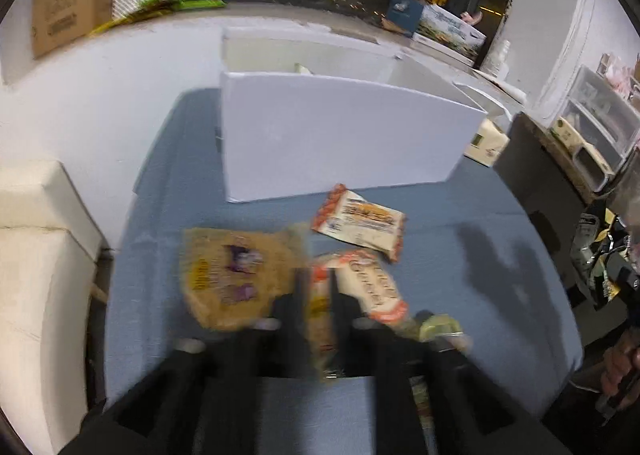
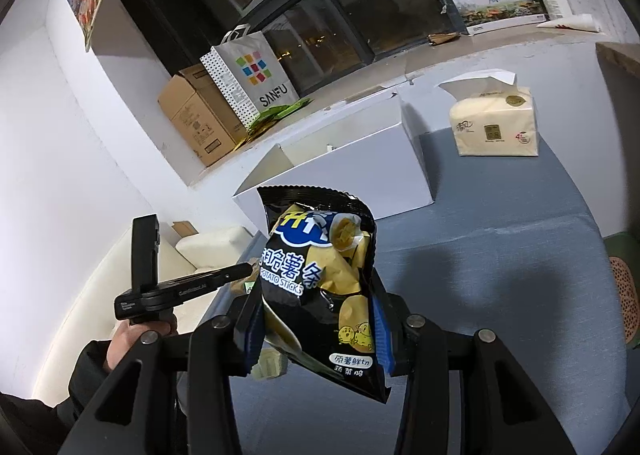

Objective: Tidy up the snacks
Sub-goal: 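Grasp the yellow cartoon chip pack with the left gripper while the right carries the black bag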

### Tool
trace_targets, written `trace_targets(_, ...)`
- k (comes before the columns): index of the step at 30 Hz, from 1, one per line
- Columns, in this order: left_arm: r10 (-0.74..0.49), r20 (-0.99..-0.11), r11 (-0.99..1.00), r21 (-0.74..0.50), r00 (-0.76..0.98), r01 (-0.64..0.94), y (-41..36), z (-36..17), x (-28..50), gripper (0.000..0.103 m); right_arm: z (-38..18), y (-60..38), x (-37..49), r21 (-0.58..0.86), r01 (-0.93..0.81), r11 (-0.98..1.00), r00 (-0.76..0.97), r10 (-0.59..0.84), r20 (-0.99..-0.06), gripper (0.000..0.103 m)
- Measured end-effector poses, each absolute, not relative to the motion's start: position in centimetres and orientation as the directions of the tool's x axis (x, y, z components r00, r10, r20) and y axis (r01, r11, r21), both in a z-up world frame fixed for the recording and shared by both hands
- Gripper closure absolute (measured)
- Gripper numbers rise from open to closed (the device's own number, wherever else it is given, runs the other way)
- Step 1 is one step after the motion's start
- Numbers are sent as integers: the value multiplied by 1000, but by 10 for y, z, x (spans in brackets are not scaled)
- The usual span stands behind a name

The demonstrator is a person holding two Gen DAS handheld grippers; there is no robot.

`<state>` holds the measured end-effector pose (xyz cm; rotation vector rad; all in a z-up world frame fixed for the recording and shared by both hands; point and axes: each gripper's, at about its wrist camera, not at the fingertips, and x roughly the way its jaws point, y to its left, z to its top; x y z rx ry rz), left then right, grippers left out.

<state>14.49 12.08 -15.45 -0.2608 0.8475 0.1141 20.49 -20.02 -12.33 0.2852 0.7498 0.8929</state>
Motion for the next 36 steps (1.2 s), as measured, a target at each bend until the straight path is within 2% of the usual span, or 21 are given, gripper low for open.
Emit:
trace_targets(1,29,-757,963,-155,653,-222,122,-155,146,4,-124,-199,205,516,-601,610,395,788,-472,55)
trace_targets(3,92,-745,960,-109,661,-257,126,-157,144,0,-125,-197,205,515,-603,609,389,788,-476,55)
trace_targets(7,116,-776,961,-71,620,-268,131,-168,157,0,-127,-194,206,514,-609,604,377,791,-483,55)
trace_targets(11,81,-813,956,-100,577,-276,140,-189,176,0,-130,-190,206,515,-610,602,363,791,-493,55)
trace_targets(15,43,-812,941,-163,582,-297,152,-200,182,1,-131,-192,207,514,-611,602,362,790,-496,55)
trace_targets(17,46,-797,944,-162,603,-287,154,-198,180,19,-133,-191,208,517,-606,604,359,788,-500,55)
trace_targets(18,38,-795,942,-174,605,-288,156,-196,179,22,-134,-191,208,518,-604,605,357,787,-503,55)
trace_targets(22,-18,-755,927,-259,656,-273,164,-191,166,23,-136,-187,210,518,-603,606,347,785,-513,55)
trace_targets(29,-34,-594,941,-290,804,-175,159,-119,146,23,-130,-181,214,507,-613,606,349,783,-515,55)
trace_targets(32,-40,-528,953,-275,848,-126,158,-77,160,23,-110,-171,225,466,-645,606,370,781,-503,55)
trace_targets(36,-38,-490,968,-234,871,-90,156,-40,195,23,-66,-141,252,390,-692,608,402,773,-490,55)
